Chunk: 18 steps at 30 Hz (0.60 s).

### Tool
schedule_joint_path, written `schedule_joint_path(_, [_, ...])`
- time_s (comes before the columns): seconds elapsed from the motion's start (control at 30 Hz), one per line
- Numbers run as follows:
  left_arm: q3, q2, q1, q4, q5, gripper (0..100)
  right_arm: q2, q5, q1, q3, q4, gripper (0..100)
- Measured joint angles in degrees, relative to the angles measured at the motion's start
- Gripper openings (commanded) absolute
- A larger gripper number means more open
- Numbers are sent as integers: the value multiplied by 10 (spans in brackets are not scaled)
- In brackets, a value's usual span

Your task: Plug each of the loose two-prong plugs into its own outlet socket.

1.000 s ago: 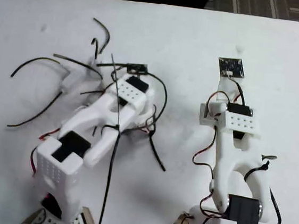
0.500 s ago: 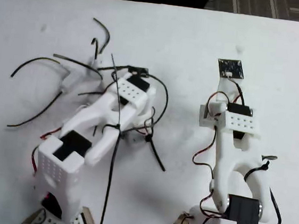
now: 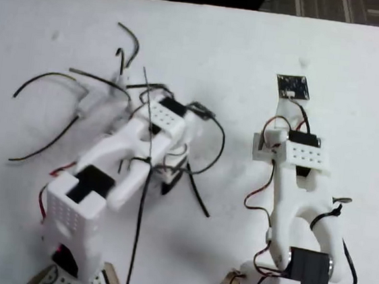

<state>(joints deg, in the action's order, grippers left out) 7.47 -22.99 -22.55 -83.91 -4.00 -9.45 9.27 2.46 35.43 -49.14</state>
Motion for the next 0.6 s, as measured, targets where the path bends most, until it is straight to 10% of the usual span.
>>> schedule_joint_path(0.37, [0,0,98,-7,-428,24,0,0,0,0,0,248])
schedule_joint_path(0.6, [-5,0,135,-18,-513,93,0,0,0,0,0,248])
